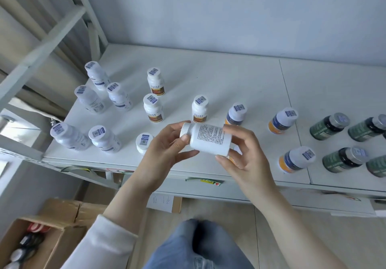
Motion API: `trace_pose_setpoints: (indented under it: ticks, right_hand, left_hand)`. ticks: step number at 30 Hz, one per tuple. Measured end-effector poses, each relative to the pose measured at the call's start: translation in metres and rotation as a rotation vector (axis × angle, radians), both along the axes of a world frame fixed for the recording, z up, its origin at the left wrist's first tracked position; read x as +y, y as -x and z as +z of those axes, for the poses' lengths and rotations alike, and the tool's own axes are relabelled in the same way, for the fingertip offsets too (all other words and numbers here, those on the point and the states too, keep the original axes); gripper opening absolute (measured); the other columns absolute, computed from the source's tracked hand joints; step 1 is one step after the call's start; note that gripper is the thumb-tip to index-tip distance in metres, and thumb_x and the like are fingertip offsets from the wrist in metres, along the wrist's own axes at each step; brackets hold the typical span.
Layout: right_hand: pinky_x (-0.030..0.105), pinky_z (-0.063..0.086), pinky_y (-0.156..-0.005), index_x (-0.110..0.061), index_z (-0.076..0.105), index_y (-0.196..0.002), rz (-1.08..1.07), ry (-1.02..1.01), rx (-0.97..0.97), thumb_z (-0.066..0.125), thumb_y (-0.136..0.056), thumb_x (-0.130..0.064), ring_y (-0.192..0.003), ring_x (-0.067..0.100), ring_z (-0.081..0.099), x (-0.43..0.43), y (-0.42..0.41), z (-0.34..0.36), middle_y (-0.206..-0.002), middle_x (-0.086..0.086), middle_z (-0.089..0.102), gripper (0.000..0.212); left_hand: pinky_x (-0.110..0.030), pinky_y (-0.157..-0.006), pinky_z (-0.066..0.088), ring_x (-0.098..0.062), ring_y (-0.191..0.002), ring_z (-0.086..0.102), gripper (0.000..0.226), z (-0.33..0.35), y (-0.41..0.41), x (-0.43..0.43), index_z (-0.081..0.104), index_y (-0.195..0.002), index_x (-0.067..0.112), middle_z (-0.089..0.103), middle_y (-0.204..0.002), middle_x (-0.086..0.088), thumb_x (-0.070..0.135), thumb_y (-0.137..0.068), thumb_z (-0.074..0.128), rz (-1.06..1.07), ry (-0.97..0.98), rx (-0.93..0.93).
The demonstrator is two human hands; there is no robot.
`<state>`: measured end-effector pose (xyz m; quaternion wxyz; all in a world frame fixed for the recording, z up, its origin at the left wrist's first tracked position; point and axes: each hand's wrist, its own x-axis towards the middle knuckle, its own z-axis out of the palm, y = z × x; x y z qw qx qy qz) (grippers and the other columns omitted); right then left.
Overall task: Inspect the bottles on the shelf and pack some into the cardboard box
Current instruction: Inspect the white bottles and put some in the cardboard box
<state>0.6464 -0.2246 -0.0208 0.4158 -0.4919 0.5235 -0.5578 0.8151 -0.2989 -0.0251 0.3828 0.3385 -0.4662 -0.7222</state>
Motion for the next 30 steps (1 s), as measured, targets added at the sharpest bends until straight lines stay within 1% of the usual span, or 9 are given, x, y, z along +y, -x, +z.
trace_pose_setpoints:
  ticks: [3, 5, 10, 12, 14, 17, 22, 27, 30]
  right_hand:
    - [0.029, 0.054, -0.08, -0.03, 0.044, -0.123, 0.017, -0.132, -0.155, 0.07, -0.07, -0.023, -0.109, 0.014, 0.058, -0.001, 0.004, 0.002, -0.127, 0.009, 0.049, 0.059]
    - [0.029, 0.056, -0.072, -0.021, 0.049, -0.118, 0.049, -0.209, -0.224, 0.067, -0.072, -0.019, -0.096, 0.019, 0.065, -0.002, 0.008, 0.003, -0.119, 0.011, 0.056, 0.049]
    - [0.018, 0.049, -0.078, -0.028, 0.048, -0.116, 0.044, -0.13, -0.118, 0.071, -0.07, -0.001, -0.095, 0.007, 0.061, -0.002, 0.007, 0.001, -0.114, 0.001, 0.058, 0.058]
    - [0.025, 0.052, -0.081, -0.027, 0.045, -0.122, 0.037, -0.186, -0.2, 0.075, -0.069, -0.009, -0.098, 0.009, 0.063, -0.002, 0.005, 0.001, -0.119, 0.006, 0.054, 0.063]
    - [0.035, 0.055, -0.082, -0.021, 0.047, -0.118, 0.019, -0.251, -0.289, 0.069, -0.072, -0.018, -0.091, 0.012, 0.067, -0.004, 0.005, 0.004, -0.118, 0.011, 0.054, 0.051]
    - [0.04, 0.055, -0.084, -0.02, 0.053, -0.106, -0.021, -0.237, -0.221, 0.072, -0.07, -0.013, -0.09, 0.015, 0.066, -0.005, 0.006, 0.004, -0.114, 0.005, 0.058, 0.041]
    - [0.048, 0.053, -0.086, -0.024, 0.054, -0.103, -0.065, -0.243, -0.197, 0.071, -0.066, -0.012, -0.096, 0.022, 0.065, -0.008, 0.0, 0.002, -0.113, 0.0, 0.059, 0.042]
    - [0.04, 0.055, -0.085, -0.019, 0.053, -0.099, -0.067, -0.376, -0.134, 0.075, -0.073, -0.008, -0.081, 0.019, 0.07, -0.012, -0.001, 0.0, -0.099, -0.004, 0.061, 0.035]
    - [0.031, 0.058, -0.073, -0.009, 0.053, -0.097, -0.097, -0.456, -0.227, 0.072, -0.075, -0.012, -0.071, 0.021, 0.071, -0.015, -0.005, 0.003, -0.09, 0.008, 0.065, 0.03]
  left_hand:
    - [-0.028, -0.081, 0.053, -0.015, -0.105, 0.062, 0.03, 0.001, 0.0, -0.002, 0.058, -0.113, 0.021, 0.067, -0.109, 0.006, 0.014, -0.084, 0.056, -0.021, 0.017, 0.019]
    - [-0.029, -0.085, 0.052, -0.016, -0.109, 0.061, 0.034, 0.002, -0.001, -0.002, 0.058, -0.116, 0.024, 0.067, -0.113, 0.005, 0.015, -0.083, 0.061, -0.059, 0.036, 0.022]
    - [-0.027, -0.081, 0.054, -0.016, -0.103, 0.064, 0.033, 0.001, 0.001, -0.003, 0.056, -0.115, 0.02, 0.069, -0.107, 0.004, 0.015, -0.083, 0.054, -0.022, -0.008, 0.009]
    - [-0.029, -0.084, 0.053, -0.015, -0.104, 0.063, 0.034, 0.002, 0.0, -0.004, 0.055, -0.116, 0.02, 0.068, -0.108, 0.006, 0.011, -0.083, 0.054, -0.024, 0.011, 0.016]
    - [-0.031, -0.088, 0.052, -0.013, -0.106, 0.062, 0.037, 0.003, -0.002, -0.004, 0.054, -0.118, 0.021, 0.068, -0.109, 0.008, 0.007, -0.083, 0.053, -0.048, 0.023, 0.037]
    - [-0.029, -0.086, 0.052, -0.015, -0.109, 0.061, 0.04, 0.001, -0.003, -0.005, 0.051, -0.122, 0.021, 0.066, -0.113, 0.005, 0.012, -0.083, 0.053, -0.056, -0.013, 0.049]
    - [-0.027, -0.082, 0.053, -0.014, -0.103, 0.064, 0.034, 0.001, 0.001, -0.01, 0.056, -0.117, 0.017, 0.068, -0.107, 0.006, 0.02, -0.083, 0.056, 0.032, -0.005, -0.033]
    - [-0.023, -0.076, 0.054, -0.009, -0.088, 0.067, 0.023, 0.012, 0.009, -0.021, 0.066, -0.101, 0.019, 0.071, -0.094, 0.003, 0.024, -0.08, 0.063, 0.089, 0.034, -0.167]
    - [-0.023, -0.073, 0.056, -0.013, -0.076, 0.068, 0.014, 0.015, 0.014, -0.034, 0.07, -0.09, 0.017, 0.071, -0.083, -0.005, 0.028, -0.083, 0.065, 0.112, 0.024, -0.365]
